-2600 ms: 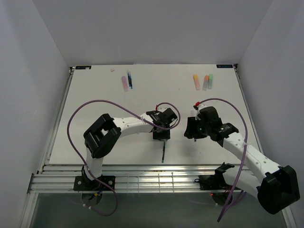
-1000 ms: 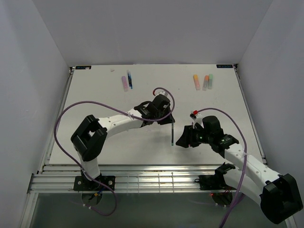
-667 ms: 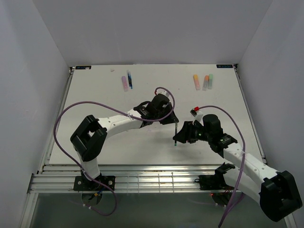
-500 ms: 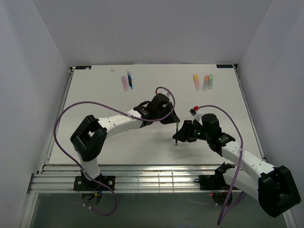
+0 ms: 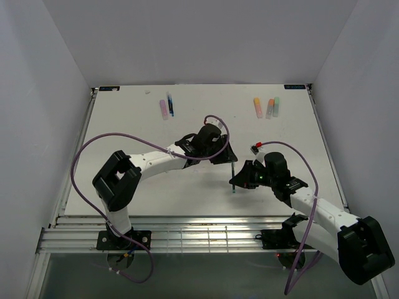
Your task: Open the pen caps
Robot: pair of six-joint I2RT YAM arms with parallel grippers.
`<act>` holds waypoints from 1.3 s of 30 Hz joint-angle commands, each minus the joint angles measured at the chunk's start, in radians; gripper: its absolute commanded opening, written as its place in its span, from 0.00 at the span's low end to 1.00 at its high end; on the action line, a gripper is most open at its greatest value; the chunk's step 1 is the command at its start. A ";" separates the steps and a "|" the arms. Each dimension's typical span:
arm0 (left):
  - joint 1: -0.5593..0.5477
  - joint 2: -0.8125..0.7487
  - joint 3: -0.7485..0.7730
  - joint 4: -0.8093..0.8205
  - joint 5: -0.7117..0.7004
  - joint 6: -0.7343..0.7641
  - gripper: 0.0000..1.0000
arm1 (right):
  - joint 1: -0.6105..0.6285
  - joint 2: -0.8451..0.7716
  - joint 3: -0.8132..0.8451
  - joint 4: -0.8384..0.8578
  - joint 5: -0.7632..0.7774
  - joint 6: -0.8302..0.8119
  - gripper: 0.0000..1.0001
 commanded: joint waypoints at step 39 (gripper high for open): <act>0.127 0.255 0.429 -0.145 -0.032 0.122 0.00 | 0.119 -0.071 0.129 -0.387 0.299 -0.056 0.08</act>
